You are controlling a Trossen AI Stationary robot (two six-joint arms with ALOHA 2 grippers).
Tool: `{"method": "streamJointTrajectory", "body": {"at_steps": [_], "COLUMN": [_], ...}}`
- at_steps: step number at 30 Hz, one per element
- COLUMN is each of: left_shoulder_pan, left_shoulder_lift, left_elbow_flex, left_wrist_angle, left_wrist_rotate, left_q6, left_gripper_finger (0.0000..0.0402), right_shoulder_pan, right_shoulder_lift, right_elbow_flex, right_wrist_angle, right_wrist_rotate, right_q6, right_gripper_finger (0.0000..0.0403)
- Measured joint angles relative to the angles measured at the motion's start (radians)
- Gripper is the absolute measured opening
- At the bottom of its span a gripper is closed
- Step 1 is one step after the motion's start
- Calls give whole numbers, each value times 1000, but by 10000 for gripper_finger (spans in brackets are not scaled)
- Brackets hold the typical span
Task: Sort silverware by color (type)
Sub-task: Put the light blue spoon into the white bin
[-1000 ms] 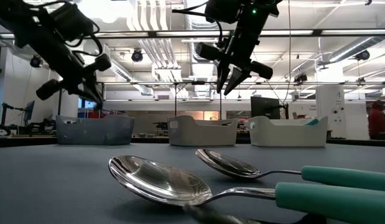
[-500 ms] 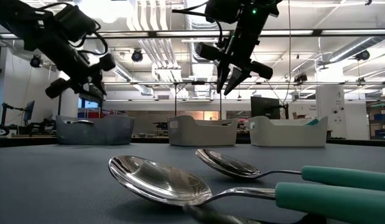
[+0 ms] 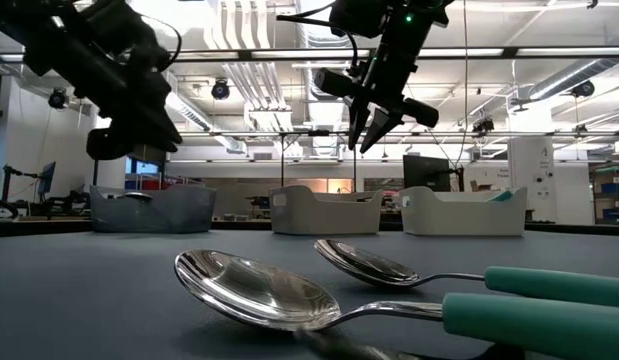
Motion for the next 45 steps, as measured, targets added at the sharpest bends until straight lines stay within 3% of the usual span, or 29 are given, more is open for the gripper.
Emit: {"method": "streamJointTrajectory", "body": {"at_steps": [3,5,9,14,17,20,24,29,32,37,45], "left_shoulder_pan": [-152,-286,-604,-998,-1185,-1322,-1427,-1488,-1520,-1569,-1640], "left_shoulder_lift": [3,15,77,243,367,497,653,811,880,917,887], "left_elbow_flex": [-2,-2,-2,4,58,155,342,619,762,858,786], "left_wrist_angle": [24,65,177,326,349,313,128,-362,-579,-617,-608], "left_wrist_rotate": [-4,-65,-326,-650,-784,-852,-858,-852,-765,-523,-420], "left_q6": [-59,-130,-311,-567,-702,-749,-757,-942,-1026,-974,-948], "left_gripper_finger": [58,58,58,58,58,58,58,58,58,58,58], "right_shoulder_pan": [0,0,0,0,0,0,0,0,0,0,0], "right_shoulder_lift": [0,0,0,0,0,0,0,0,0,0,0], "right_elbow_flex": [0,0,0,0,0,0,0,0,0,1,1], "right_wrist_angle": [0,0,0,0,0,0,0,0,0,0,0], "right_wrist_rotate": [0,0,0,0,0,0,0,0,0,0,0], "right_q6": [0,0,0,0,0,0,0,0,0,0,0], "right_gripper_finger": [79,79,79,79,79,79,79,79,79,79,79]}}
